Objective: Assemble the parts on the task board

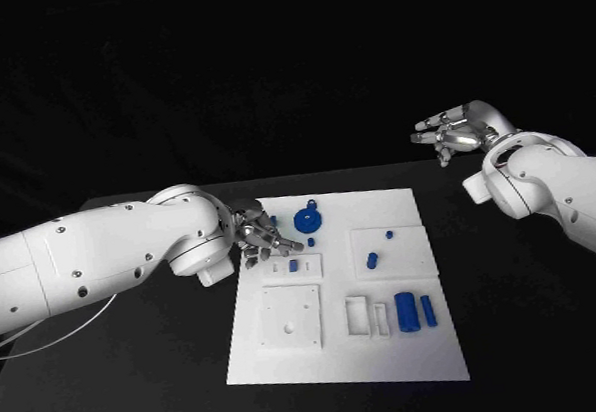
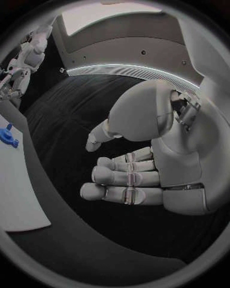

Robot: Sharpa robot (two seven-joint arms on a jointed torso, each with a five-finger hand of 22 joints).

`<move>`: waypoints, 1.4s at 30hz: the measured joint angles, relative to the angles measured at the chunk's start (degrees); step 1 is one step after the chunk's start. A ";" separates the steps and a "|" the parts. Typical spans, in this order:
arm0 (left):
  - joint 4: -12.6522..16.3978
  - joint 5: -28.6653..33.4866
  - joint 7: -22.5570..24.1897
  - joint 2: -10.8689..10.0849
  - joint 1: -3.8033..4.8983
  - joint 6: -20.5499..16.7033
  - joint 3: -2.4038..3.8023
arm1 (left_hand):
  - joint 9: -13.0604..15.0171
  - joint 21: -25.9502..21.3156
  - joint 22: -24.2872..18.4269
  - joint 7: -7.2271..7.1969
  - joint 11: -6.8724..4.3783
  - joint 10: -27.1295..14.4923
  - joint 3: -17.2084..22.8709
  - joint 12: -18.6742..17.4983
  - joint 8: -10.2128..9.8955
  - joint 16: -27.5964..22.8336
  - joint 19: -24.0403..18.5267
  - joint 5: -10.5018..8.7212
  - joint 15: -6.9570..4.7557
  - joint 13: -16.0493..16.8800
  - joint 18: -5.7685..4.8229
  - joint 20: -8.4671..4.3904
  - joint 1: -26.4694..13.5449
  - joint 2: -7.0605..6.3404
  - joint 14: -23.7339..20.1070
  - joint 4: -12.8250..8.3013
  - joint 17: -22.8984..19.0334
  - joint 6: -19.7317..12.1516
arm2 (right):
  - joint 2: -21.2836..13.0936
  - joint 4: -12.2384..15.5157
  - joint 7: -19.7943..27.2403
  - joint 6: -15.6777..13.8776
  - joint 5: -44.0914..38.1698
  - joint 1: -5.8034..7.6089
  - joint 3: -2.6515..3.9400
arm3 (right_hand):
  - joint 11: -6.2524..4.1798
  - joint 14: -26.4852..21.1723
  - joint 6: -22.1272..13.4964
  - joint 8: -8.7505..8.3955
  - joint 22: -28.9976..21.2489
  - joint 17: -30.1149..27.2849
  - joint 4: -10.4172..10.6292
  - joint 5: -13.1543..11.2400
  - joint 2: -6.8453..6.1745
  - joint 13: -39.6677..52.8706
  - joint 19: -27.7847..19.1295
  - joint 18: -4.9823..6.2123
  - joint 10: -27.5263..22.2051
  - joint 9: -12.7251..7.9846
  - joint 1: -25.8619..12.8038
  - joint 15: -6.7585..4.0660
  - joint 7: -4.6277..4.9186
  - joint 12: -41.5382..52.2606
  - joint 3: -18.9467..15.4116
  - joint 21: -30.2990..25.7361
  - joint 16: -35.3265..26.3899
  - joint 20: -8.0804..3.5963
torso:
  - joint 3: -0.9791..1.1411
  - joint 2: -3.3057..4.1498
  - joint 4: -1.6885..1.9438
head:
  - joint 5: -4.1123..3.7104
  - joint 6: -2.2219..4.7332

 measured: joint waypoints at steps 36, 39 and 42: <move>-1.47 -6.53 -4.09 2.38 -1.77 1.70 -0.05 | 5.75 -0.61 2.71 -0.93 -0.21 -0.20 0.44 2.43 3.10 3.34 0.42 -0.37 -0.40 -0.12 0.00 0.01 -1.11 -0.50 0.39 0.43 2.98 1.33 | 0.03 0.11 -0.04 0.00 0.00 -0.15 0.00 | 0.00 0.00 0.01 0.00 0.00 -0.01 0.00 0.23 0.00 0.01 0.00 -0.01 0.00 0.00 0.00 0.00 -0.01 0.00 0.00 0.00 0.00 0.00 | -0.03 0.03 0.03 | -0.27 -0.26; -1.74 -6.54 -4.10 2.67 -2.15 1.85 -0.05 | 5.75 -0.61 2.71 -0.93 -0.21 -0.20 0.44 2.43 3.10 3.34 0.42 -0.37 -0.40 -0.12 0.00 0.01 -1.11 -0.50 0.39 0.43 2.94 1.33 | 0.04 0.11 -0.04 0.00 0.00 -0.15 0.00 | 0.00 0.00 0.01 0.00 0.00 -0.01 0.00 0.23 0.00 0.01 0.00 -0.02 0.00 0.00 0.00 0.00 -0.01 0.00 0.00 0.00 0.00 0.00 | -0.03 0.03 0.00 | -0.30 -0.26; -2.05 -6.60 -4.11 2.93 -2.47 1.95 -0.05 | 5.75 -0.61 2.71 -0.93 -0.21 -0.20 0.44 2.43 3.10 3.34 0.42 -0.37 -0.40 -0.13 0.00 0.01 -1.11 -0.50 0.39 0.43 2.84 1.33 | 0.04 0.12 -0.04 0.00 0.00 -0.16 0.00 | 0.00 0.00 0.01 0.00 0.00 -0.01 0.00 0.23 0.00 0.01 0.00 -0.01 0.00 0.00 0.00 0.00 -0.02 0.00 0.00 0.00 0.00 0.00 | 0.00 0.03 -0.01 | -0.31 -0.26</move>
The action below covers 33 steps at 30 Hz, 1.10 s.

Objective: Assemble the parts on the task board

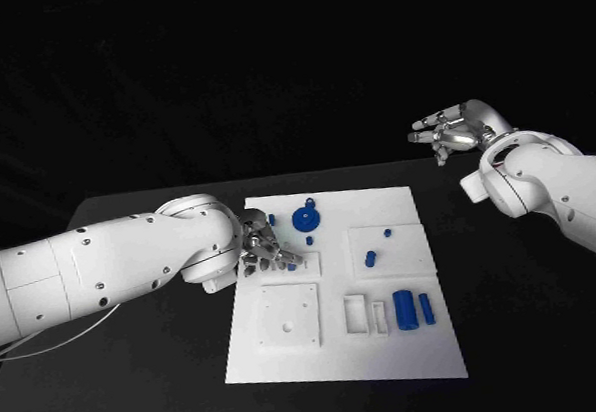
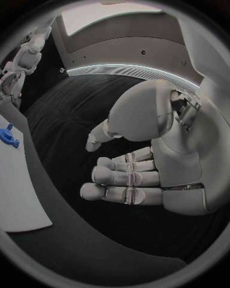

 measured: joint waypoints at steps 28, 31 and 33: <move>-2.06 -0.44 0.10 1.96 -1.10 0.35 0.01 | 0.38 -0.23 -0.02 -0.20 0.00 0.00 -0.35 0.00 0.00 -0.01 -0.01 0.22 0.00 -0.03 0.00 0.00 0.43 4.27 0.00 -4.22 -0.49 -0.62 | 0.09 0.13 -0.01 0.04 0.00 -0.01 0.00 | 0.00 0.00 0.08 0.00 0.06 0.07 0.00 0.00 0.00 -0.04 0.00 -0.01 0.00 0.00 0.00 0.00 -0.08 0.00 0.00 0.00 0.00 0.00 | -0.02 -0.01 0.03 | -0.26 -0.13; -2.14 -0.45 0.10 2.01 -1.11 0.37 0.01 | 0.39 -0.23 -0.02 0.00 0.00 0.00 -0.94 0.00 0.00 -0.01 -0.01 0.45 0.00 -0.03 0.01 0.00 0.38 5.97 0.00 -6.09 -0.50 -0.82 | 0.09 0.16 -0.02 0.06 0.00 -0.01 0.00 | 0.00 0.00 0.08 0.00 0.06 0.07 0.00 0.00 0.00 -0.04 0.00 0.00 0.00 0.00 0.00 0.00 -0.08 0.00 0.00 0.00 0.00 0.00 | -0.02 -0.01 0.03 | -0.29 -0.11; -2.19 -0.46 0.10 2.04 -1.11 0.40 0.01 | 0.34 -0.23 -0.02 0.00 0.00 0.00 -1.57 0.00 0.00 -0.01 -0.01 0.54 0.00 -0.03 0.00 0.00 0.36 7.28 0.00 -7.84 -0.57 -0.83 | 0.09 0.19 -0.02 0.07 0.00 -0.01 0.00 | 0.00 0.00 0.08 0.00 0.06 0.07 0.00 0.00 0.00 -0.04 0.00 -0.01 0.00 0.00 0.00 0.00 -0.08 0.00 0.00 0.00 0.00 0.00 | -0.02 -0.02 0.03 | -0.31 -0.10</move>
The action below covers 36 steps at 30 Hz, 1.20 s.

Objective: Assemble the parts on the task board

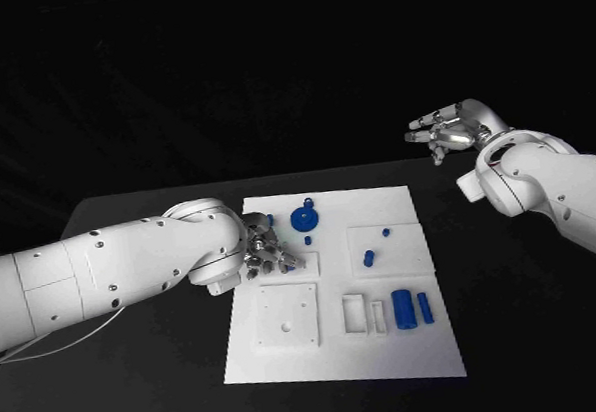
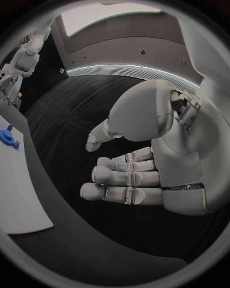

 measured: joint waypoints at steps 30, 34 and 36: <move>1.29 2.29 1.11 -1.28 0.07 -0.40 0.08 | -0.36 0.47 -0.02 0.08 0.54 -0.50 -1.06 0.61 0.43 0.88 0.10 12.77 0.33 -0.33 0.92 1.15 4.23 4.75 0.10 -8.27 0.36 -1.38 | -0.03 0.10 -0.06 0.40 0.00 -0.02 0.00 | 0.00 0.00 0.01 0.00 -0.02 -0.02 0.00 0.00 0.00 0.01 0.00 0.00 0.00 0.00 0.00 0.00 0.00 0.00 0.00 0.00 0.00 0.00 | -0.01 -0.01 0.00 | -0.08 0.08; 2.10 3.11 1.24 -1.95 0.05 -0.73 0.07 | -0.34 0.68 0.03 0.12 0.55 -0.51 -1.25 0.61 0.43 0.89 -0.10 12.99 0.12 -0.43 0.91 1.35 4.47 4.99 0.31 -8.47 0.45 -1.55 | -0.03 0.15 -0.07 0.52 0.00 -0.09 0.00 | 0.00 0.00 0.00 0.00 -0.02 -0.02 0.00 0.00 0.00 0.01 0.00 0.00 0.00 0.00 0.00 0.00 0.00 0.00 0.00 0.00 0.00 0.00 | -0.02 -0.01 0.02 | -0.28 0.31; 2.66 3.61 1.35 -2.38 0.06 -0.87 0.13 | -0.31 0.92 0.03 0.20 0.55 -0.52 -1.49 0.90 0.67 1.10 0.02 13.00 0.29 -0.54 0.92 1.47 4.20 5.26 0.52 -8.72 0.53 -1.64 | -0.05 0.22 -0.07 0.61 0.00 -0.15 0.00 | 0.00 0.00 0.01 0.00 -0.02 -0.02 0.00 0.00 0.00 0.01 0.00 0.00 0.00 0.00 0.00 0.00 0.00 0.00 0.00 0.00 0.00 0.00 | -0.03 -0.03 0.04 | -0.29 0.42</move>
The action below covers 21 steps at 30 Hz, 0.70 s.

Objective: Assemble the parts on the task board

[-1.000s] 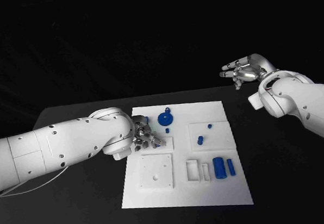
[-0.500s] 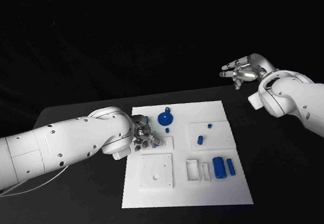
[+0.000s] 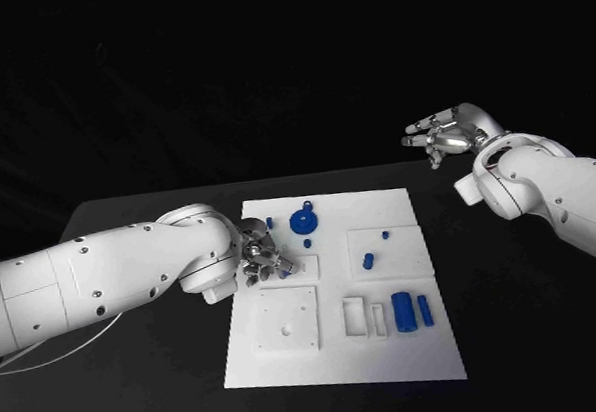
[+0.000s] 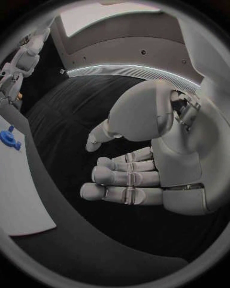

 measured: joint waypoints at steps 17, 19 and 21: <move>-2.06 7.63 4.76 -1.53 1.50 0.80 2.83 | 3.54 -0.11 -0.01 0.60 0.19 -0.21 -0.45 -0.93 0.68 -1.77 -0.99 -2.57 0.25 -0.90 0.88 0.05 -0.01 1.81 -0.85 -0.48 -2.72 -1.67 | -0.46 3.63 0.13 1.10 -0.06 -1.15 0.00 | 0.00 0.00 0.00 0.00 0.13 0.04 -0.94 -0.07 0.20 0.00 0.00 0.00 0.00 0.00 0.20 0.00 0.00 0.00 0.93 0.00 0.00 0.00 | -0.03 -0.05 -0.07 | 0.43 1.52; -3.63 9.31 6.77 -1.26 1.50 1.38 2.92 | 4.65 -0.54 -0.01 0.66 0.25 -0.14 -0.45 -1.13 0.68 -1.84 -1.22 -3.24 0.07 -0.75 0.47 -0.53 0.75 2.58 -1.21 -0.48 -3.13 -2.53 | -0.69 4.93 0.23 1.35 -0.26 -1.38 -0.01 | 0.00 0.00 0.01 0.00 0.27 0.05 -1.73 -0.74 0.38 0.00 0.00 0.00 0.00 -0.02 0.38 0.00 0.00 0.00 1.73 0.00 0.00 0.00 | -0.02 -0.05 -0.10 | 0.51 1.82; -5.45 11.39 9.70 -0.96 1.51 2.29 2.96 | 5.77 -0.71 -0.02 0.70 0.28 -0.11 -0.45 -1.13 0.68 -1.84 -1.27 -4.07 0.05 -0.44 -0.06 -1.30 0.81 2.63 -1.85 -0.47 -3.60 -2.81 | -1.00 6.66 0.41 1.73 -0.72 -1.69 -0.04 | 0.00 0.00 0.13 0.00 0.57 0.17 -2.85 -1.86 0.75 -0.01 0.00 0.00 0.00 -0.05 0.75 0.00 0.12 0.00 2.85 0.50 0.00 0.00 | 0.00 -0.04 -0.10 | 0.58 2.27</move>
